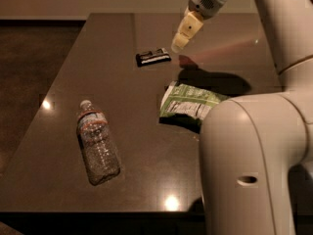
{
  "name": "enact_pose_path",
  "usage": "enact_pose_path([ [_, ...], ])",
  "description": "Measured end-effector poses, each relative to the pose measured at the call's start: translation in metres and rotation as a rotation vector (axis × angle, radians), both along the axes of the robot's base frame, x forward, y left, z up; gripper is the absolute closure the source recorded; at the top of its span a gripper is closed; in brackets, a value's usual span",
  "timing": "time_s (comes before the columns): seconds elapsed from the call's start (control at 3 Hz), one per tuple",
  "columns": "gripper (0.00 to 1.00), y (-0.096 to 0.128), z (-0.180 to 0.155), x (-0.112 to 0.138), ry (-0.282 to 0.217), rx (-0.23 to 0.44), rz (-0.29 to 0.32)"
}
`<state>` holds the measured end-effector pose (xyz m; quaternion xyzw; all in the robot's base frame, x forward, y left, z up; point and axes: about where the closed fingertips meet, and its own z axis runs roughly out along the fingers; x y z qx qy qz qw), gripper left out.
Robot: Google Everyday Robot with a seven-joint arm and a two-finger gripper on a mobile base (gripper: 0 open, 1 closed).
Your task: Move rxbar chocolate near water bottle
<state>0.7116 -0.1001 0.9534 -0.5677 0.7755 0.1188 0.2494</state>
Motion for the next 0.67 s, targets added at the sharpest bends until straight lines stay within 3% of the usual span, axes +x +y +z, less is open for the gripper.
enact_pose_path([
  [0.33, 0.0, -0.0056, 0.0203, -0.0263, -0.015, 0.012, 0.036],
  [0.67, 0.0, -0.0014, 0.0206, -0.0237, -0.028, 0.02, 0.032],
])
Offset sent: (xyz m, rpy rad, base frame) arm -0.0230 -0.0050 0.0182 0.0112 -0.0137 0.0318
